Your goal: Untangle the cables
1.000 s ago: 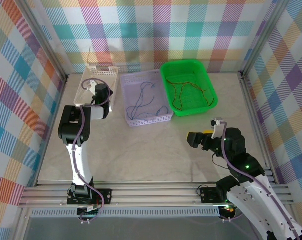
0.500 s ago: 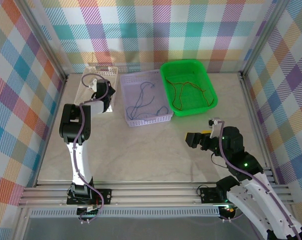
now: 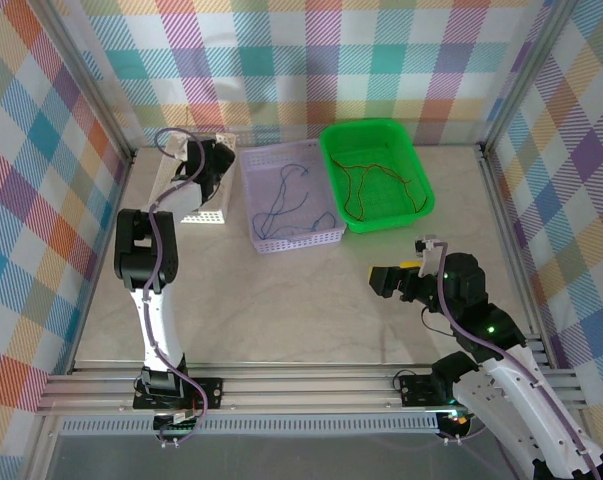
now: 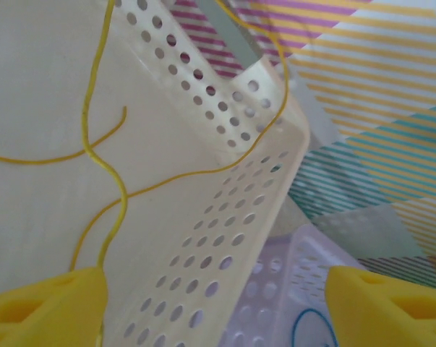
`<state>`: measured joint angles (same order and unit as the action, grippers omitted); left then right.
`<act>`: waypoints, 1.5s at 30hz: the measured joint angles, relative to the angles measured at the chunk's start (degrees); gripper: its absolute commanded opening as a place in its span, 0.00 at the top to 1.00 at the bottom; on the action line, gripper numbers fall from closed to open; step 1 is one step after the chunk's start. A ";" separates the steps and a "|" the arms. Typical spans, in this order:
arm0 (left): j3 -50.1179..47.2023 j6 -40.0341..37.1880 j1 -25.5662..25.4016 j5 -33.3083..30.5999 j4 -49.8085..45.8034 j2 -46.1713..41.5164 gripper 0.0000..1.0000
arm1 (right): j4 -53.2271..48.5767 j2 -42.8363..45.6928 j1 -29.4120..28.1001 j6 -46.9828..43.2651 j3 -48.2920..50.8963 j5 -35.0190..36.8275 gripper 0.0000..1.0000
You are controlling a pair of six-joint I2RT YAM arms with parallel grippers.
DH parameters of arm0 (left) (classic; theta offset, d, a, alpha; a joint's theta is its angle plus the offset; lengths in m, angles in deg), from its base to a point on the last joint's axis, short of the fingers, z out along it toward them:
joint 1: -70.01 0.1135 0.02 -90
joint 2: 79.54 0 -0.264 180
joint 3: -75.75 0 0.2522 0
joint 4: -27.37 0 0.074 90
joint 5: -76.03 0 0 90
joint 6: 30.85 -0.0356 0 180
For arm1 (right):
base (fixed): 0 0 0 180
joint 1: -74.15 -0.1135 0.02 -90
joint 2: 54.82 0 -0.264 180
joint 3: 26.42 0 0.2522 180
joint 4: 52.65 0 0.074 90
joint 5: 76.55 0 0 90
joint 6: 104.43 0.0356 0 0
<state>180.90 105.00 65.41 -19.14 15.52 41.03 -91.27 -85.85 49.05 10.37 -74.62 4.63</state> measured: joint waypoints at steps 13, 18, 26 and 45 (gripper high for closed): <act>25.31 2.21 5.20 -5.27 -18.86 6.80 0.20 | 0.28 -0.61 0.00 0.00 0.00 -0.87 0.00; 34.05 2.34 5.44 -8.33 -27.91 14.08 0.22 | 0.83 -1.57 0.00 0.00 0.00 -0.96 0.00; 35.41 1.79 5.38 -10.78 -34.36 20.31 0.24 | 1.49 -2.19 0.00 0.00 0.00 -1.81 0.00; 48.76 -2.16 1.38 -16.85 -33.18 32.33 0.28 | 2.67 -3.02 0.00 0.02 0.00 -2.93 0.01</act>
<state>229.67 102.83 66.78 -35.99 -17.66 73.36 -88.61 -88.86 49.05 10.39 -74.62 1.70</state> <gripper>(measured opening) 0.732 0.994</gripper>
